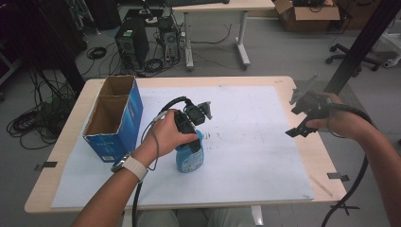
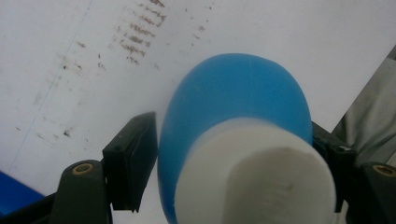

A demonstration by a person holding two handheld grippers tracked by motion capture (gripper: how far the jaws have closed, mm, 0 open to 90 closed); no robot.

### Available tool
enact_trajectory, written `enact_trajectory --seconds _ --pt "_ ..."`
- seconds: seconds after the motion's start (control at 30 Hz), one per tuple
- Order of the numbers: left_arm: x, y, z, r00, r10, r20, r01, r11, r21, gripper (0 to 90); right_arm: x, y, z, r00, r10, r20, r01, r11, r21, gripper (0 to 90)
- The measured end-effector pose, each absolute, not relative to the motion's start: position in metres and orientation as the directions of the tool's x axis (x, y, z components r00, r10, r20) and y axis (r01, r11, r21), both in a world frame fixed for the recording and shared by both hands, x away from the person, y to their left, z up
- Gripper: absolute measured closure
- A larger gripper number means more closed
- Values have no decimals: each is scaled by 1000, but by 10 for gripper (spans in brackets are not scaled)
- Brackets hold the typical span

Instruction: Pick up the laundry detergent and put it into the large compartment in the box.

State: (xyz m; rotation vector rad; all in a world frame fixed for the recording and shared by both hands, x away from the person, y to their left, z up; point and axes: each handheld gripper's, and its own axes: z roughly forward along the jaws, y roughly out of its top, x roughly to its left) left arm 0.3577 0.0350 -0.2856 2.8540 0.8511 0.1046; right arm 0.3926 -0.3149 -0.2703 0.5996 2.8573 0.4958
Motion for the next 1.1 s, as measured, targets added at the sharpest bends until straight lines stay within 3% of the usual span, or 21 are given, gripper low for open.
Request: enact_trajectory --seconds 0.17,0.77,1.1 --pt "357 35 -285 840 543 9 533 -827 179 358 393 -316 -271 -902 419 -105 359 862 358 111" --pt "355 39 -276 825 565 20 552 -814 180 370 391 -319 -269 -899 424 -107 361 858 366 111" --pt "350 45 -241 809 588 16 575 -796 187 372 389 -319 -268 -899 424 -109 360 857 369 111"
